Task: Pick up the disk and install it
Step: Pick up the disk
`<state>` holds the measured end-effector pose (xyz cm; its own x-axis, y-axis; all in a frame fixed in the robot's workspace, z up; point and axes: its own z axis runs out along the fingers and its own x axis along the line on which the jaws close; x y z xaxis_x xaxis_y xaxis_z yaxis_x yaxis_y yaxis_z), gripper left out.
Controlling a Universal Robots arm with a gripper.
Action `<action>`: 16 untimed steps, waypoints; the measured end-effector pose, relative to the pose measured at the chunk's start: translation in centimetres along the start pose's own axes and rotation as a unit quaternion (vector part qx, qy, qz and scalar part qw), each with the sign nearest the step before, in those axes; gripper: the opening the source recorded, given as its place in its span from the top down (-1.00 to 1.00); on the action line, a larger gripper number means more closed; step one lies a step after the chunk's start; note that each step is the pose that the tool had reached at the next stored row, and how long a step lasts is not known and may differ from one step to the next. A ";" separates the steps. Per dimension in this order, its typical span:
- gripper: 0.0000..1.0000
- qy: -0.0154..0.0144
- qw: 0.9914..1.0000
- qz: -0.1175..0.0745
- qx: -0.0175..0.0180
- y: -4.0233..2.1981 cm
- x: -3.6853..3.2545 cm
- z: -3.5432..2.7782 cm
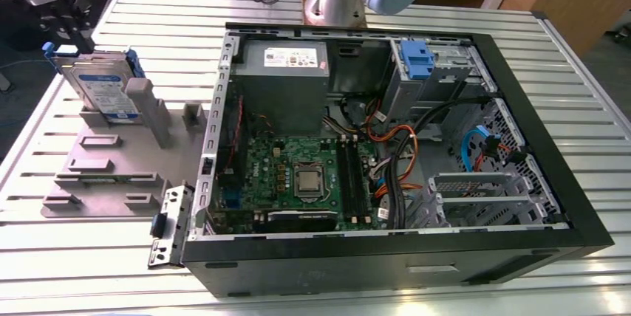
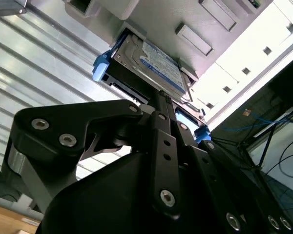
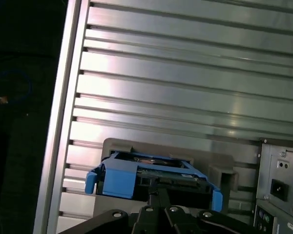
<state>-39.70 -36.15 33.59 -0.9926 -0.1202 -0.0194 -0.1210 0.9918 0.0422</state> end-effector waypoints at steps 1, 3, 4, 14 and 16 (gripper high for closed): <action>0.79 0.000 1.000 -0.008 0.000 0.00 0.00 0.00; 0.79 0.001 1.000 -0.022 0.000 0.00 0.00 0.00; 0.79 0.001 1.000 -0.030 -0.001 0.00 0.00 0.00; 0.79 0.004 0.995 -0.096 -0.002 0.00 0.00 -0.05; 0.79 0.005 0.994 -0.106 -0.002 0.01 0.00 -0.13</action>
<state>-39.70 -36.15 33.72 -0.9447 -0.3273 -0.0193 -0.3278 0.9438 0.0421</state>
